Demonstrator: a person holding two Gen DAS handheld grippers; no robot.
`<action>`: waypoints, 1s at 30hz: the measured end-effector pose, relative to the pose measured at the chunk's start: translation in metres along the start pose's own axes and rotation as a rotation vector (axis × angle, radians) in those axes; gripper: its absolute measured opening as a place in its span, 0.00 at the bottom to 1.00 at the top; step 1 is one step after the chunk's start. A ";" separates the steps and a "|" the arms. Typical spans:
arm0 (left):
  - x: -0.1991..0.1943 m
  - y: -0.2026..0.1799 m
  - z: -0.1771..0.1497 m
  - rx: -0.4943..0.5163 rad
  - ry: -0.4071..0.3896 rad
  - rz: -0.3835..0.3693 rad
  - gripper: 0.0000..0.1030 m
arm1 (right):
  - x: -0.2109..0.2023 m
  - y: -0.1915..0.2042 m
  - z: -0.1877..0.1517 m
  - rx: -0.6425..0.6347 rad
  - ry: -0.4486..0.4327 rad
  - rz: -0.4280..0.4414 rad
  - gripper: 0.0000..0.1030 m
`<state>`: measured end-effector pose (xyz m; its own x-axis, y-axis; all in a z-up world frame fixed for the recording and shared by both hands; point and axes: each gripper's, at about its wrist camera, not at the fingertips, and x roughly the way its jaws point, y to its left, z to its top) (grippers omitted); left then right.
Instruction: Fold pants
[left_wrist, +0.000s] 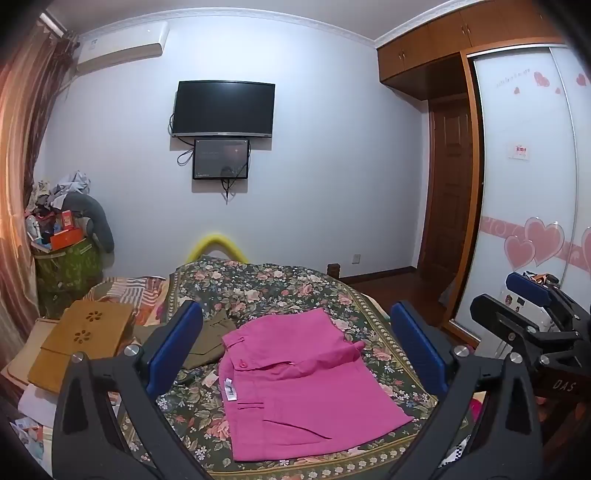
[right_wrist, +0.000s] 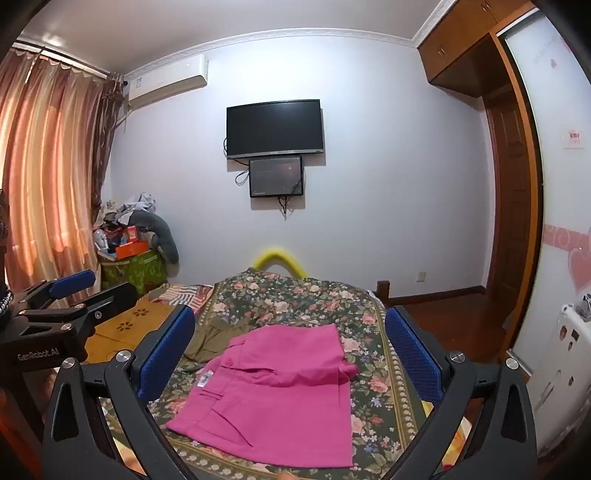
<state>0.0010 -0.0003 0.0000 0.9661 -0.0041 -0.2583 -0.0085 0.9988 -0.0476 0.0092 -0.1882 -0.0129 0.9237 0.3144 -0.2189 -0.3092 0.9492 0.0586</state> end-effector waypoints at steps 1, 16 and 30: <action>0.000 0.000 0.000 0.000 0.003 -0.005 1.00 | 0.000 0.000 0.000 0.002 0.002 0.000 0.99; 0.006 0.001 -0.004 0.006 -0.006 0.000 1.00 | 0.000 0.001 0.000 0.005 0.010 -0.002 0.99; 0.007 -0.002 -0.002 0.006 -0.007 -0.003 1.00 | 0.004 0.000 -0.001 0.006 0.012 -0.002 0.99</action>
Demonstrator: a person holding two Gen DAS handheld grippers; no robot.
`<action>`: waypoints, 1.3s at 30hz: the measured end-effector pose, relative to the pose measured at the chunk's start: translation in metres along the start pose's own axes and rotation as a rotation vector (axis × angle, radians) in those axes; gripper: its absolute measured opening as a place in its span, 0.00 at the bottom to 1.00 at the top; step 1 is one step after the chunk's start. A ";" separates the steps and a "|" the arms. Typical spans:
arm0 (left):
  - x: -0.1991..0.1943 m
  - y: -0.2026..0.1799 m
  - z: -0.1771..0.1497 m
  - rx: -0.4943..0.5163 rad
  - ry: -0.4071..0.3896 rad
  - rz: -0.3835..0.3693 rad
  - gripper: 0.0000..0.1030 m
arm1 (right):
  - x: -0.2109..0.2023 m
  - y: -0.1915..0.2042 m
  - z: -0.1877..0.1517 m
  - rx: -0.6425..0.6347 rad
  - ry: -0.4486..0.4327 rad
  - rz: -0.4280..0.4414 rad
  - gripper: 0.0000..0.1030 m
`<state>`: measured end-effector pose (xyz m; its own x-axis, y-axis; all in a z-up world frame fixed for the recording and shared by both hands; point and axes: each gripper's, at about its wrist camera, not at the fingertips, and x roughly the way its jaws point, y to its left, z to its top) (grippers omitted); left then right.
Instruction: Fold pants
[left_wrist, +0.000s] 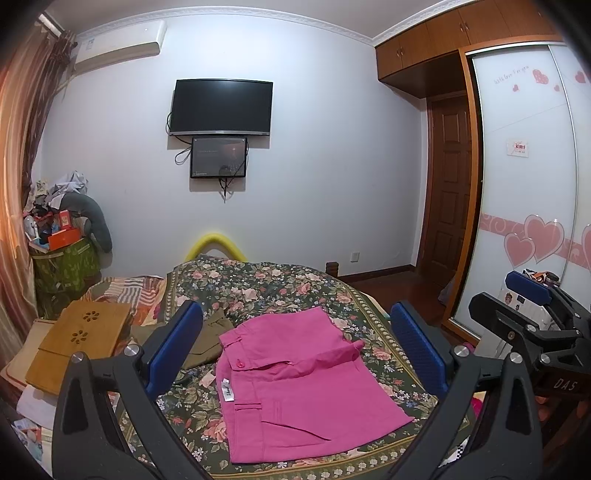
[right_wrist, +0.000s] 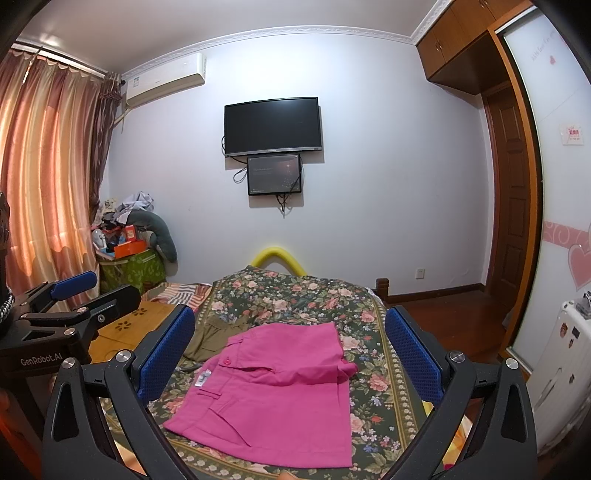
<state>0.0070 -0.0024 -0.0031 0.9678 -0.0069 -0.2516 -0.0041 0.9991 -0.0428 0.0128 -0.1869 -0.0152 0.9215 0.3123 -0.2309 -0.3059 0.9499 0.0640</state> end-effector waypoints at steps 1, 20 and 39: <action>0.000 0.000 0.000 0.001 0.000 0.001 1.00 | 0.000 0.000 0.000 0.000 0.000 0.000 0.99; 0.000 -0.001 0.003 0.005 -0.004 0.004 1.00 | 0.000 -0.002 0.001 0.001 0.002 0.000 0.99; 0.000 0.001 0.002 0.010 -0.009 0.009 1.00 | 0.001 -0.002 0.000 0.000 0.003 -0.001 0.99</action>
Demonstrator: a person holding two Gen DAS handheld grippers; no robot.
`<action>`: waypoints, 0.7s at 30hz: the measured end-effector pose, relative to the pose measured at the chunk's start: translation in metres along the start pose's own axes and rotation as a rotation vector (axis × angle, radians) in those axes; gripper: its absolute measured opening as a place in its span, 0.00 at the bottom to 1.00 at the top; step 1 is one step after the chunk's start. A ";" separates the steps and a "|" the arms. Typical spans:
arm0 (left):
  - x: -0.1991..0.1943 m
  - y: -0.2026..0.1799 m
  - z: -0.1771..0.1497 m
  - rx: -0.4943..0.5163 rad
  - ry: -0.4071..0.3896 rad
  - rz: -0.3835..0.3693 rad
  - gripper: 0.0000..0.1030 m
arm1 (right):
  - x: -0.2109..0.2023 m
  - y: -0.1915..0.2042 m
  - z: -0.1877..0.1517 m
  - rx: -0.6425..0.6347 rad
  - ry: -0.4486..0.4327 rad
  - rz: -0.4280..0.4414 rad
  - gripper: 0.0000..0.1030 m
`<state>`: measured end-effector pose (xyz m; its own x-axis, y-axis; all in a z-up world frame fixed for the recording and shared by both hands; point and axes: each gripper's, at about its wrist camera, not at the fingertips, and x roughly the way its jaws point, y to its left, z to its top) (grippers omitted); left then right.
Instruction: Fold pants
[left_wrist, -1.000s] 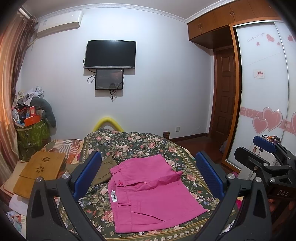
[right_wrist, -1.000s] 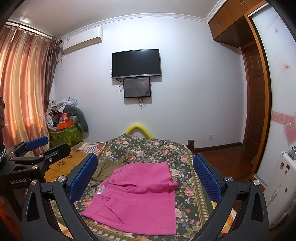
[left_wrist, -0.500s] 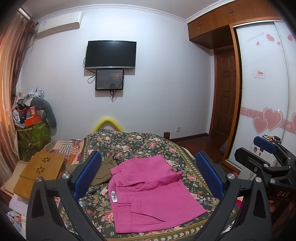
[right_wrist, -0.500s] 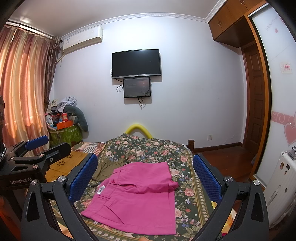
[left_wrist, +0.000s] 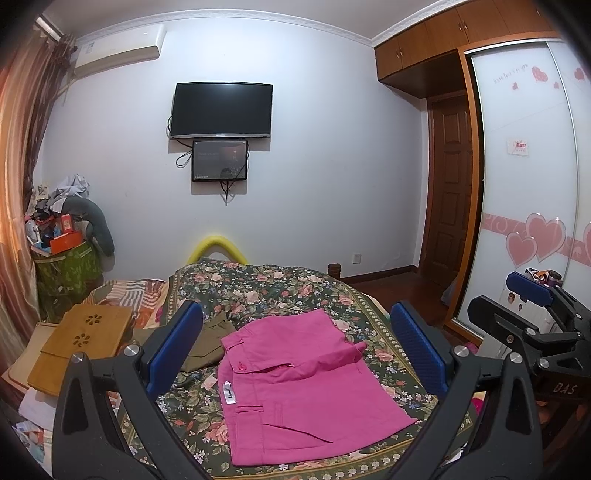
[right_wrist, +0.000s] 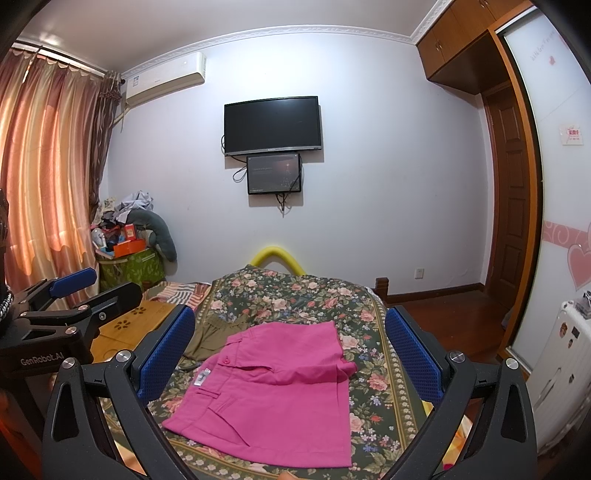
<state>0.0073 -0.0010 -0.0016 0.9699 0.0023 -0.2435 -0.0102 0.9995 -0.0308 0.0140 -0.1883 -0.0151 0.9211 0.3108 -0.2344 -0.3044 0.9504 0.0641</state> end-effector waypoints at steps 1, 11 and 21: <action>0.000 0.001 0.000 -0.001 0.001 0.000 1.00 | 0.000 0.000 0.000 0.001 0.000 0.000 0.99; 0.005 0.001 0.001 -0.009 0.006 -0.009 1.00 | 0.002 -0.002 -0.004 0.003 0.003 -0.004 0.99; 0.024 0.007 -0.004 -0.010 0.039 -0.007 1.00 | 0.014 -0.007 -0.011 0.003 0.035 -0.018 0.99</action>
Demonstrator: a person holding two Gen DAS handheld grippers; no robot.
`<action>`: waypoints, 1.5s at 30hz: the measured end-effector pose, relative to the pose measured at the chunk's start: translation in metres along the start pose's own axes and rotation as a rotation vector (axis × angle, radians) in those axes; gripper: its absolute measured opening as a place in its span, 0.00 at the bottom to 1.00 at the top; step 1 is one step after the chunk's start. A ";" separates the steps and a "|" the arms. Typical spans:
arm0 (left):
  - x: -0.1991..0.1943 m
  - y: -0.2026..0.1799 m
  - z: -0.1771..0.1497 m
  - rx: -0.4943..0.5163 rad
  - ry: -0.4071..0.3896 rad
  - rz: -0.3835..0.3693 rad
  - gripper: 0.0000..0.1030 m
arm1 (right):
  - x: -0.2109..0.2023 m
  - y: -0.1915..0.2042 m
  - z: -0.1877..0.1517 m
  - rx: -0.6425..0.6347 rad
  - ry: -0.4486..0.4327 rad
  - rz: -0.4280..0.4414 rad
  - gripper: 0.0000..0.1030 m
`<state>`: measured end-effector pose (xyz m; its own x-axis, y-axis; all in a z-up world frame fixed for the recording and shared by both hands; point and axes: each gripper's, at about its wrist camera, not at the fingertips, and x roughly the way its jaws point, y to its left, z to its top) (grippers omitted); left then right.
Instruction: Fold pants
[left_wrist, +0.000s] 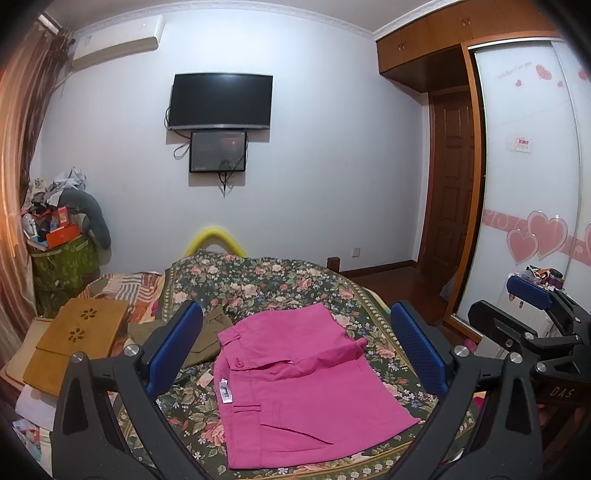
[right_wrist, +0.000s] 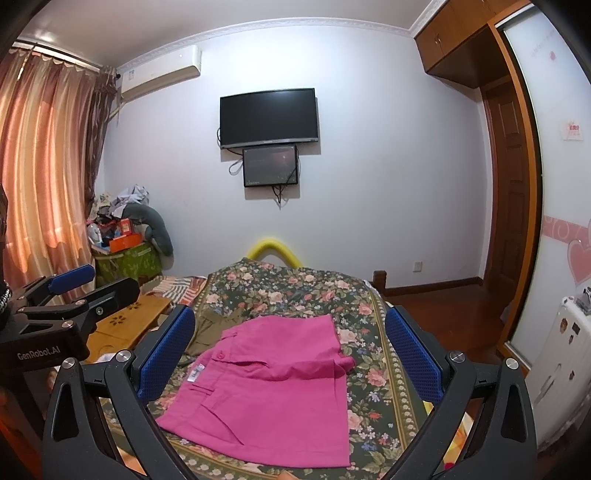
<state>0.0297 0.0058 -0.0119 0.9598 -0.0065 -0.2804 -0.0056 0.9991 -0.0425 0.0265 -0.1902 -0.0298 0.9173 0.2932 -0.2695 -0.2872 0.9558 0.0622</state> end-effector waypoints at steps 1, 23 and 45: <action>0.006 0.002 -0.001 -0.002 0.010 -0.002 1.00 | 0.004 -0.001 -0.002 0.000 0.009 -0.004 0.99; 0.233 0.103 -0.114 -0.040 0.561 0.088 0.83 | 0.171 -0.082 -0.105 0.021 0.509 -0.033 0.89; 0.323 0.099 -0.176 0.011 0.814 -0.075 0.67 | 0.298 -0.109 -0.151 0.000 0.704 0.158 0.34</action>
<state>0.2900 0.0947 -0.2751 0.4534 -0.0980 -0.8859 0.0578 0.9951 -0.0805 0.2892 -0.2100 -0.2614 0.4694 0.3451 -0.8128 -0.4020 0.9031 0.1513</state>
